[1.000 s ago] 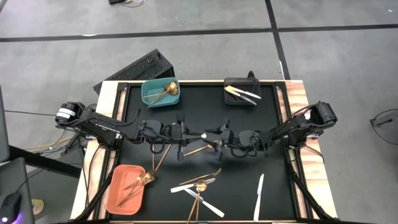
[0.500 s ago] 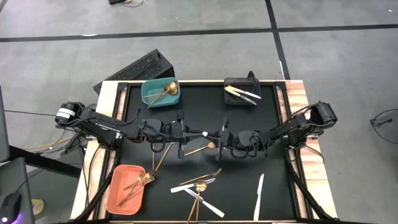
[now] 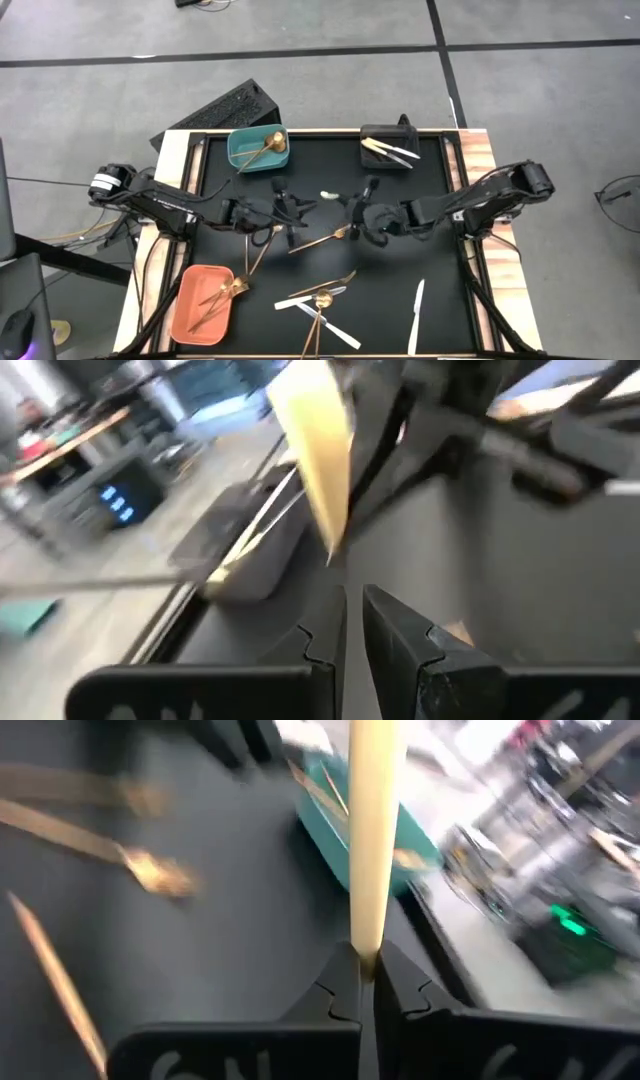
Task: Sort silverware by color (type)
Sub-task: Put the yellow knife into the black bin, then put the gold fork into the orange bin
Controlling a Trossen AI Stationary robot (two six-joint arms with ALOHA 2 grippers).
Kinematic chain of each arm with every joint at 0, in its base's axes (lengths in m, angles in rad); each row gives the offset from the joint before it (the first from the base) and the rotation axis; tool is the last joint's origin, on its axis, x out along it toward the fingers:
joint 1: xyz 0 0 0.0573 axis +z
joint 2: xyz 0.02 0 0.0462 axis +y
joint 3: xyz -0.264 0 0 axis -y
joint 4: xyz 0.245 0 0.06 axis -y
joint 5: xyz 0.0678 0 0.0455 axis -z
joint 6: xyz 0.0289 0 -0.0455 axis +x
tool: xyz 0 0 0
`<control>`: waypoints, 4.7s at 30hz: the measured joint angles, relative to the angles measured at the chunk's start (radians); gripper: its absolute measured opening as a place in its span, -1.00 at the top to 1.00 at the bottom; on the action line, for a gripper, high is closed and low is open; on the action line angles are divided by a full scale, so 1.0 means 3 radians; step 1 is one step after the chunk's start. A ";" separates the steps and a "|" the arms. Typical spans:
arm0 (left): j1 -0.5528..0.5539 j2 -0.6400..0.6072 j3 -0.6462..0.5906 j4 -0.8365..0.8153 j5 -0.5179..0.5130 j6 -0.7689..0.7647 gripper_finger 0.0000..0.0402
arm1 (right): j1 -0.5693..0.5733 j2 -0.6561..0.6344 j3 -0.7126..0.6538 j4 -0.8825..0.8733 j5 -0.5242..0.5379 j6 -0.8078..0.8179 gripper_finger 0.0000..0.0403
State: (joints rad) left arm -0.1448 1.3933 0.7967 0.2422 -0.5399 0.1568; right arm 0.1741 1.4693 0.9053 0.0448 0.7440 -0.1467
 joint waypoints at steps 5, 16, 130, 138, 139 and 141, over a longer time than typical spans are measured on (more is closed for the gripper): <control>0.0006 0.0003 0.0002 -0.0475 -0.0148 -0.0312 0.87 | -0.0287 -0.0121 0.0535 -0.1633 0.0339 0.0000 0.95; 0.0006 0.0003 0.0001 -0.0778 -0.0160 -0.0584 0.86 | -0.1841 -0.0081 0.0775 -0.3171 0.0325 -0.0485 0.96; 0.0002 0.0656 -0.0224 0.0255 0.0583 -0.0948 0.57 | 0.0166 0.0421 -0.0530 0.1011 -0.0652 0.1341 0.96; 0.0004 0.0656 -0.0224 0.0256 0.0689 -0.0850 0.41 | 0.0230 0.0421 -0.0527 0.1269 -0.0638 0.1048 0.96; 0.0004 0.0656 -0.0224 0.0257 0.0712 -0.0822 0.42 | 0.0235 0.0421 -0.0527 0.1291 -0.0639 0.1003 0.97; 0.0004 0.0656 -0.0224 0.0256 0.0738 -0.0813 0.47 | 0.0256 0.0421 -0.0527 0.1318 -0.0638 0.0974 0.97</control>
State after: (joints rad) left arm -0.1436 1.5902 0.7296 0.3191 -0.3186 -0.0870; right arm 0.2509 1.5955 0.7471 0.4401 0.5526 0.1456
